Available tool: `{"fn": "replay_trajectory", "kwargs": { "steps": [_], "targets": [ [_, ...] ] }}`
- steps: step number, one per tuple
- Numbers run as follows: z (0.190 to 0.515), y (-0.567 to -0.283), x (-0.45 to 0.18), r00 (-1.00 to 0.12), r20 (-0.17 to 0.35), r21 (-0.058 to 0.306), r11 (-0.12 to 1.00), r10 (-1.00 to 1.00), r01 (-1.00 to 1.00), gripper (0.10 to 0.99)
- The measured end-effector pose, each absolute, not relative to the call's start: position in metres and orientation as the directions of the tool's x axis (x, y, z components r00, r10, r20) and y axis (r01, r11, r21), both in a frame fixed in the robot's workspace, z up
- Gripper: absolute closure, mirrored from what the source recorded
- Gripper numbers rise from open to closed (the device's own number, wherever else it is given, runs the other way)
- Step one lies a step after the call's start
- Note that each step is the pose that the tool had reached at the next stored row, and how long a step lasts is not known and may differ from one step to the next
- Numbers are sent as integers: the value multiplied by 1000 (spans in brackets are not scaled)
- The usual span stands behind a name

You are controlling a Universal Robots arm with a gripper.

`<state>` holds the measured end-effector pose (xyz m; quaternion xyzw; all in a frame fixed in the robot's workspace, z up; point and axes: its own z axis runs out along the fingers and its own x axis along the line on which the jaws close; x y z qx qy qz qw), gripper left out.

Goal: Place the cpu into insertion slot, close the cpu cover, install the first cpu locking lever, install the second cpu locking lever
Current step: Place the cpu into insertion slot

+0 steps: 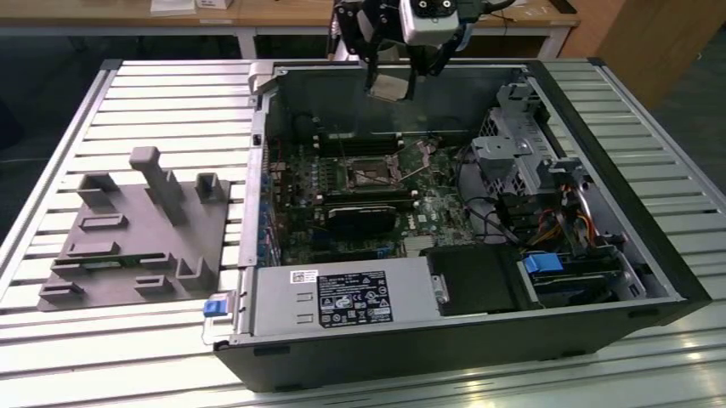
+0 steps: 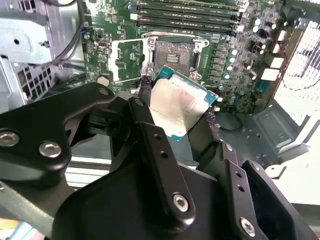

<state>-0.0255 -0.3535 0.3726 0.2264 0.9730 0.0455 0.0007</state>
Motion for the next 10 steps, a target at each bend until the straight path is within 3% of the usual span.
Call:
{"fn": "replay_trajectory", "kwargs": {
  "steps": [10],
  "targets": [
    [371,-353,-27,-845,19,89,841,535,534,545]
  ]
}}
